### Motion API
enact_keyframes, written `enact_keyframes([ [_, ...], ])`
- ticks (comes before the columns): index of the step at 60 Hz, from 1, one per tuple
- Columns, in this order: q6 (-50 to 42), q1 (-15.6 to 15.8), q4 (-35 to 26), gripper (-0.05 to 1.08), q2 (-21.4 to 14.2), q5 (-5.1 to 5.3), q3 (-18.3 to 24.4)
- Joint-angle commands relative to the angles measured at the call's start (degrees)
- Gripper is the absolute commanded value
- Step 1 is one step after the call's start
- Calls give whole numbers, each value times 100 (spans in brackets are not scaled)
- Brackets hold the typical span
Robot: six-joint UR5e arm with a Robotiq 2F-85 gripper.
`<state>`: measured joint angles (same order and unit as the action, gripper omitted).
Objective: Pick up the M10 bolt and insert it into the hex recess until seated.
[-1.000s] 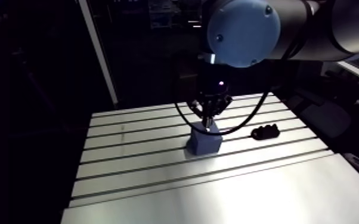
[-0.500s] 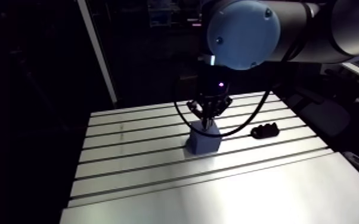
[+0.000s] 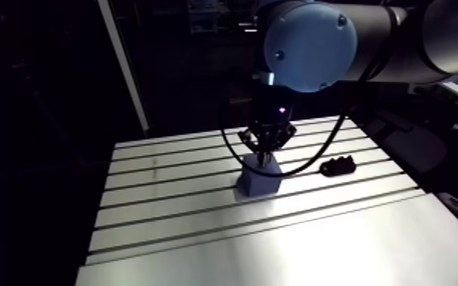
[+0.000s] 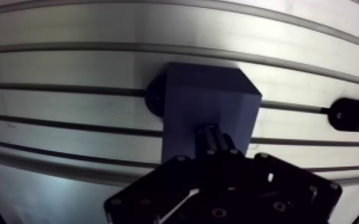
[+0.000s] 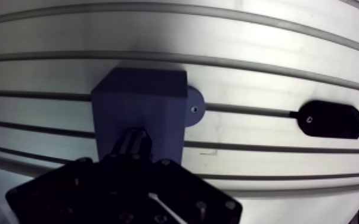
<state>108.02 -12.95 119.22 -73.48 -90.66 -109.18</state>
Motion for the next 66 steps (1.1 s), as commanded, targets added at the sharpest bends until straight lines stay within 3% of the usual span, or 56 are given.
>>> enact_keyframes([
  [1, 4, -6, 1, 108, 23, 0, 4],
  [66, 13, -32, 1, 108, 23, 1, 14],
])
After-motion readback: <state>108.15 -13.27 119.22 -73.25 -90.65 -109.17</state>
